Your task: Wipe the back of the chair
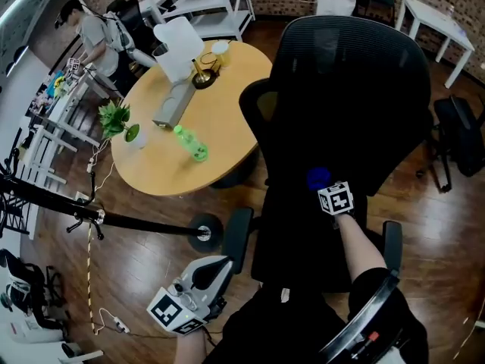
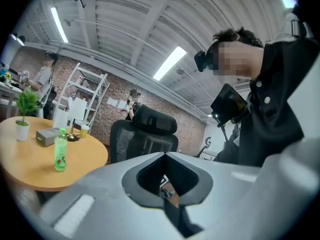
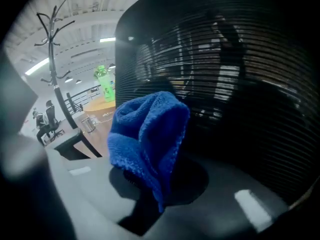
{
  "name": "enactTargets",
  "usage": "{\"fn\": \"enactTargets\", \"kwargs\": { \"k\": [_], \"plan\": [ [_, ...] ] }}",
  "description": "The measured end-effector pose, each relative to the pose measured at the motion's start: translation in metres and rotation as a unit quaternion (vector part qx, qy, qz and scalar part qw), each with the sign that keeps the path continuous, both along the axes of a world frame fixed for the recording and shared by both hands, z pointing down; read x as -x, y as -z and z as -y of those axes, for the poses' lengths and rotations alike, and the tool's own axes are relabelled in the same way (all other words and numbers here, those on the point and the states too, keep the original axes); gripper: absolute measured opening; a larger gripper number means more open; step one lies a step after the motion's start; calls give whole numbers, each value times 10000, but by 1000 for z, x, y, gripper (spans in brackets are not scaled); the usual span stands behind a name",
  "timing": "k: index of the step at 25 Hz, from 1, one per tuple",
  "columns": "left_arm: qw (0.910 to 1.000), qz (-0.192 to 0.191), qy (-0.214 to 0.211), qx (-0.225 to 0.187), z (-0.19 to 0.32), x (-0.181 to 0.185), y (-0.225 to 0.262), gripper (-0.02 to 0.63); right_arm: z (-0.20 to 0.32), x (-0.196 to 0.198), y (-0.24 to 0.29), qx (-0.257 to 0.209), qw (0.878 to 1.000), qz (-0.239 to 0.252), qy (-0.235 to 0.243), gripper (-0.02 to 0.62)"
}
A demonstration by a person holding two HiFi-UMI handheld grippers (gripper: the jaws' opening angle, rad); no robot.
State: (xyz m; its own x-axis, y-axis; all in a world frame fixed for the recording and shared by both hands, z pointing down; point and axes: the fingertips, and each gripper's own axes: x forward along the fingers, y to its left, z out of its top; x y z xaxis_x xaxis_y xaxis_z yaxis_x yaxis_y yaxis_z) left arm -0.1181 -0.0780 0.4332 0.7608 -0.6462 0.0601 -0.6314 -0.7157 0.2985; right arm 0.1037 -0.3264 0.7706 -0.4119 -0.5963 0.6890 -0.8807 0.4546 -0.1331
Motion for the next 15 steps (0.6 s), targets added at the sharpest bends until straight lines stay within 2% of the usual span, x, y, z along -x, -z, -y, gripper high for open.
{"fn": "enactTargets", "kwargs": {
  "k": [6, 9, 12, 15],
  "plan": [
    [9975, -63, -704, -8, 14, -51, 0, 5, -24, -117, 3, 51, 9956, -341, -874, 52],
    [9947, -132, -1018, 24, 19, -75, 1, 5, -36, -162, 0, 104, 9905, -477, -1285, 52],
    [9921, -163, -1242, 36, 22, -91, 0, 5, -46, -196, 3, 107, 9826, -526, -1776, 52],
    [9898, -234, -1407, 62, 23, -101, -1, 5, -60, -231, 7, 155, 9690, -531, -2410, 52]
  ]
}}
